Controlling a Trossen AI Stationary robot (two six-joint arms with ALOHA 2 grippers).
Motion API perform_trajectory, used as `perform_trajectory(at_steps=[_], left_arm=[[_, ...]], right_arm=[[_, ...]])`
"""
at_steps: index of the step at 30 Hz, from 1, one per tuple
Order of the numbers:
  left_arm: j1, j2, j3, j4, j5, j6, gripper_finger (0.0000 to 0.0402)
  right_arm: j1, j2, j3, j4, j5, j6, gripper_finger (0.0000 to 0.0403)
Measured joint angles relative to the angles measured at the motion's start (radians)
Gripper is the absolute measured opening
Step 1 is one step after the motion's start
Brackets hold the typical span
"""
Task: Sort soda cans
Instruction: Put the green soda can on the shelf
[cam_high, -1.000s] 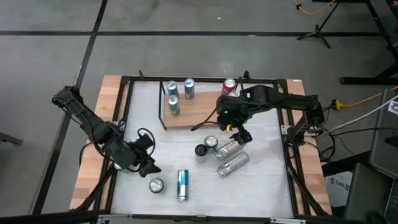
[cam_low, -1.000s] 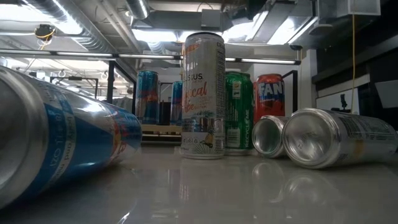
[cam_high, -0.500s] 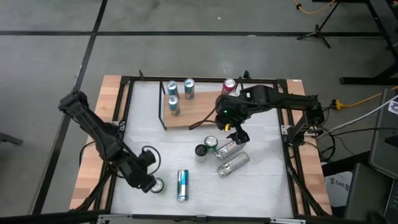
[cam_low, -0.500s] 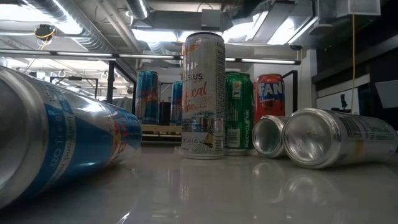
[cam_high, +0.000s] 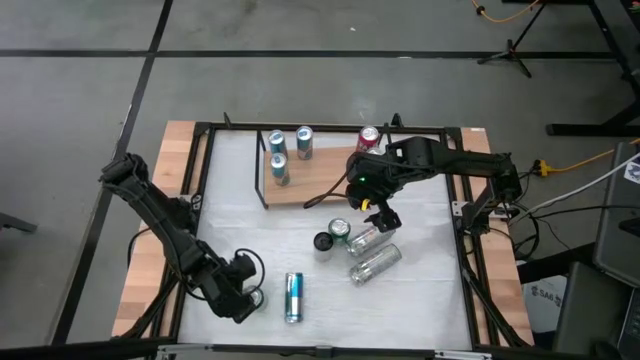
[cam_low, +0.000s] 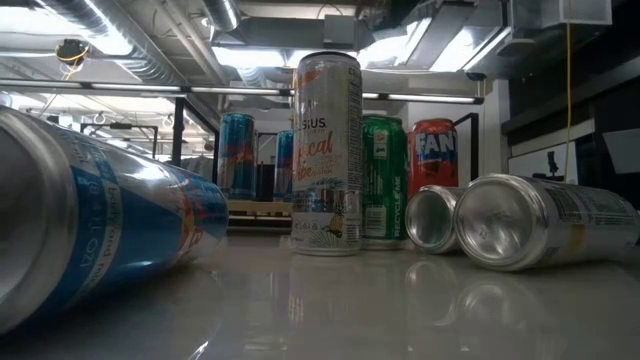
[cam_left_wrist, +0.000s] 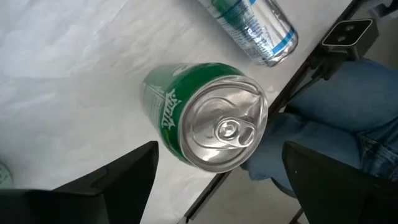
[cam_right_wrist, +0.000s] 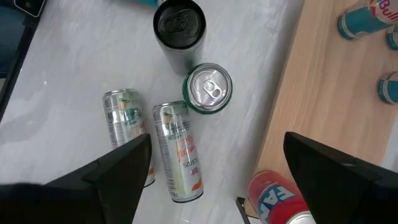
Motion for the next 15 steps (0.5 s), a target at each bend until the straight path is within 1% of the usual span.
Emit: perform_trajectory(at_steps=[15], left_arm=[[0.001,0.014,0.0,0.006,-0.041,0.006,0.0335]], right_arm=[[0.0,0.0,0.0,0.003,0.0,0.0,0.0356]])
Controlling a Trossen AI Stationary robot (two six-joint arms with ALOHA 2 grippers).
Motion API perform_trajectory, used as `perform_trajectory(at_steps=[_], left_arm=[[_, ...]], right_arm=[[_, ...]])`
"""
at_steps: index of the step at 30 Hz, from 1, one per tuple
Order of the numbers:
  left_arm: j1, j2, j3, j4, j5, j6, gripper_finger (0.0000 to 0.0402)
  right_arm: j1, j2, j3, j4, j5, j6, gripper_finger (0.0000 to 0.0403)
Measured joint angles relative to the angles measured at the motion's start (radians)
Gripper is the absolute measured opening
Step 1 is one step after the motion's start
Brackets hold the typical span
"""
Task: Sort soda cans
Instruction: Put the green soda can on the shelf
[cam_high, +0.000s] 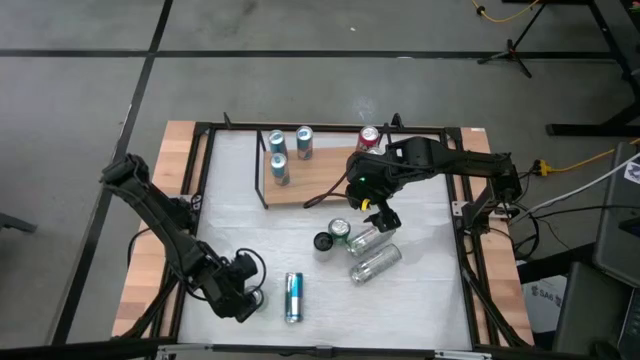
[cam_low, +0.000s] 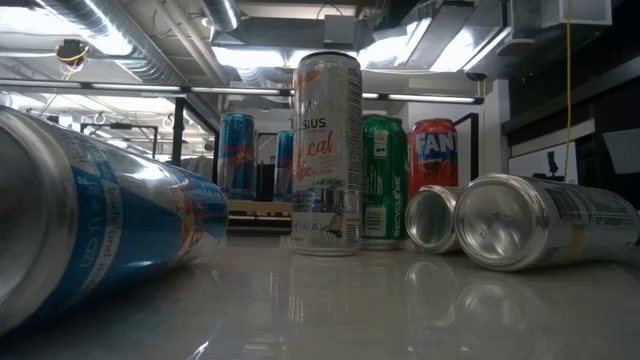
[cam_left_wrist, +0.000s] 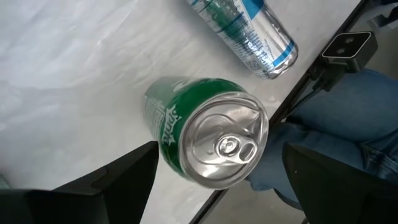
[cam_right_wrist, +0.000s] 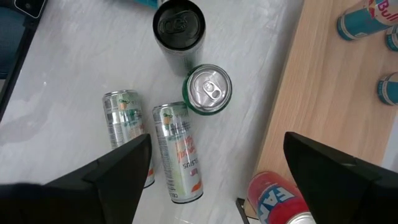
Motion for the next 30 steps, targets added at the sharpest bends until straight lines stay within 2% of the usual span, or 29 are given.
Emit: perform_trajectory(at_steps=[30], left_arm=[[0.0,0.139,0.005,0.059,-0.037,0.066,0.0335]], right_arm=[[0.0,0.0,0.0,-0.001,0.0,0.0,0.0356]])
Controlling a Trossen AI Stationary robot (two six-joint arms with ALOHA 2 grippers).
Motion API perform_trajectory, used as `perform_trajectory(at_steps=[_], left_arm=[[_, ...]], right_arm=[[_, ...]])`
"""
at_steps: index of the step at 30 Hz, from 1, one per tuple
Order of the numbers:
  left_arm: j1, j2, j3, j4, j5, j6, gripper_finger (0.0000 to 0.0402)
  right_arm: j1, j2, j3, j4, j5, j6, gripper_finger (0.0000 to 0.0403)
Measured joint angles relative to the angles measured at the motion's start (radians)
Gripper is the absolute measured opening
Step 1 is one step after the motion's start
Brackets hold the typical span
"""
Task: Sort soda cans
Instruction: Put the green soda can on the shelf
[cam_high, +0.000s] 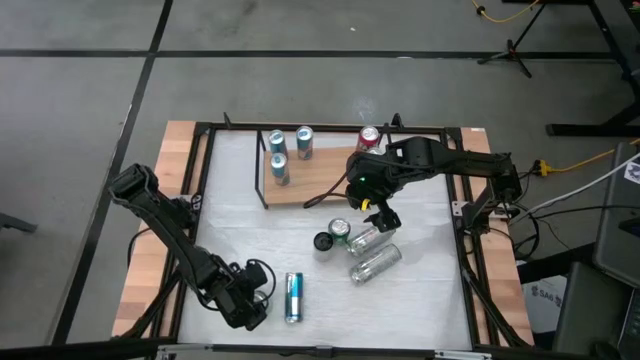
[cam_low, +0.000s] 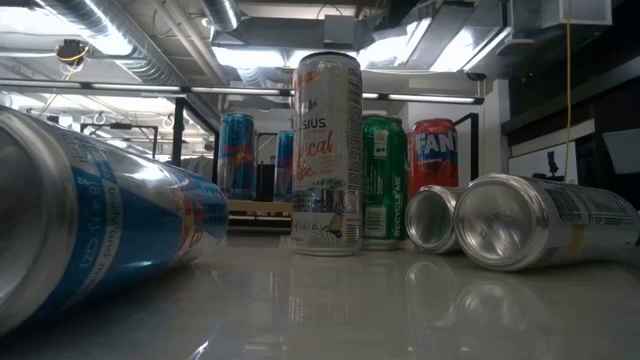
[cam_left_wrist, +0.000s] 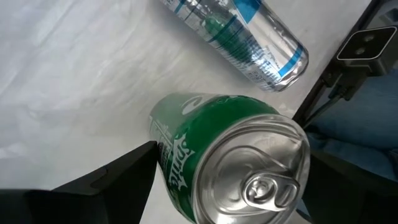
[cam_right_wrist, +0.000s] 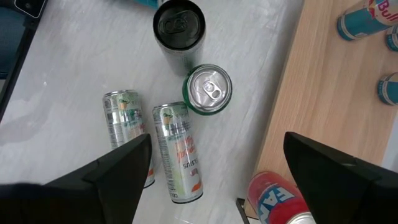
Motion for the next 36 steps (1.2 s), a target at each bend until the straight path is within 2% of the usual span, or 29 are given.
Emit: perform_trajectory(at_steps=[6,15,22,28,32,36], left_arm=[[0.0,0.002,-0.001,-0.004,-0.001,0.0,0.0332],[0.021,0.002,-0.003,-0.012,0.012,0.007,0.0298],[0.055,0.001,0.011,-0.031,0.006,0.041,0.0293],[0.102,0.01,0.096,-0.199,-0.076,0.14,0.0292],[0.148,0.008,0.157,-0.297,-0.089,0.207,0.0291],[0.203,0.008,0.184,-0.309,-0.09,0.331,0.0291]], right_arm=[[0.0,0.0,0.0,0.0,0.0,0.0,0.0356],[0.0,0.0,0.0,-0.024,0.002,0.0,0.0356],[0.0,0.0,0.001,-0.04,0.02,0.0,0.0356],[0.0,-0.015,0.001,-0.07,0.022,-0.001,0.0356],[0.0,-0.043,0.001,-0.08,0.045,-0.001,0.0356],[-0.002,-0.08,0.001,-0.092,0.067,-0.002,0.0356]])
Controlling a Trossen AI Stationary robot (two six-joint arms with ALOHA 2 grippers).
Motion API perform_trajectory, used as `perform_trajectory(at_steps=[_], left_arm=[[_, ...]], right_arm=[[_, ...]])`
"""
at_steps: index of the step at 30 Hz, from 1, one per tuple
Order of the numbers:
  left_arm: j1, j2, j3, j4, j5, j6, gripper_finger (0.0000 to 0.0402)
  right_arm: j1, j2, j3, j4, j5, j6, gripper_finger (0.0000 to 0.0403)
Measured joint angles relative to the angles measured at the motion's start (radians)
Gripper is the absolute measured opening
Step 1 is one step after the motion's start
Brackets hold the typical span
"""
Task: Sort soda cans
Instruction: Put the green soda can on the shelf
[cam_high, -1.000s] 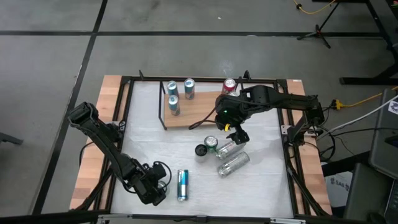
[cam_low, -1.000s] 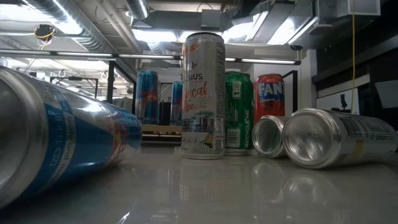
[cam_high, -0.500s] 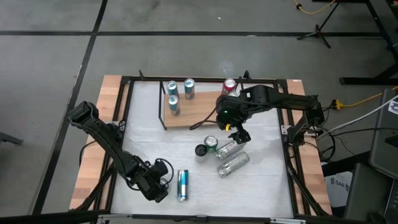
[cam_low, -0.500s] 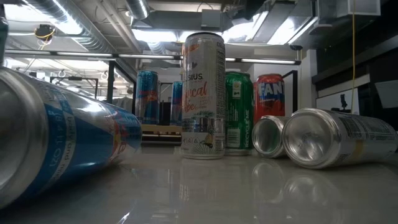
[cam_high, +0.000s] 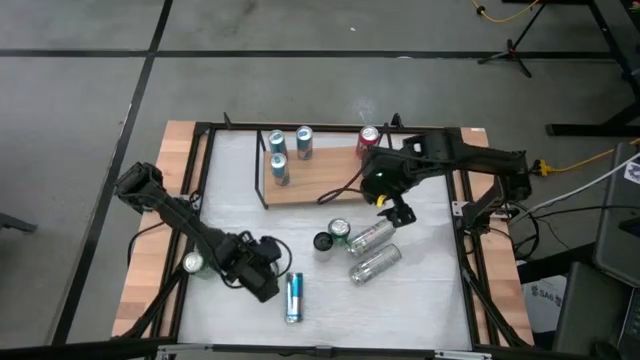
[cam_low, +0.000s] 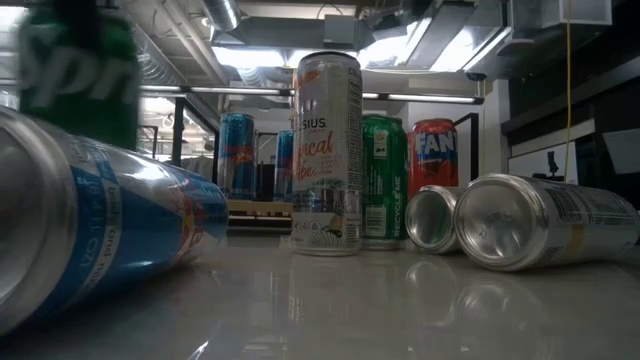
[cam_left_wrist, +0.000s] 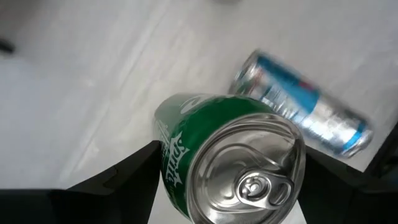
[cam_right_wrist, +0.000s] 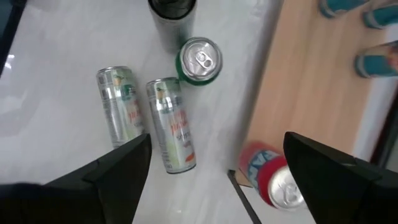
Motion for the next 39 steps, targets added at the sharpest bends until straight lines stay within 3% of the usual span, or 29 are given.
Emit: perform_trajectory(at_steps=[12,31,34,39], left_arm=[[0.216,-0.002,0.084,0.002,0.049,0.352,0.0291],[0.564,-0.004,0.271,-0.047,0.094,0.865,0.0291],[0.63,-0.006,0.287,-0.03,0.124,0.932,0.0291],[0.742,-0.006,0.292,0.014,0.2,1.031,0.0291]], right_arm=[[-0.014,-0.131,0.0,-0.007,0.0,-0.002,0.0356],[-0.219,-0.219,-0.001,-0.007,-0.056,-0.037,0.0356],[-0.244,-0.262,-0.052,0.028,-0.056,-0.037,0.0356],[-0.289,-0.422,-0.284,0.182,-0.056,-0.028,0.0356]])
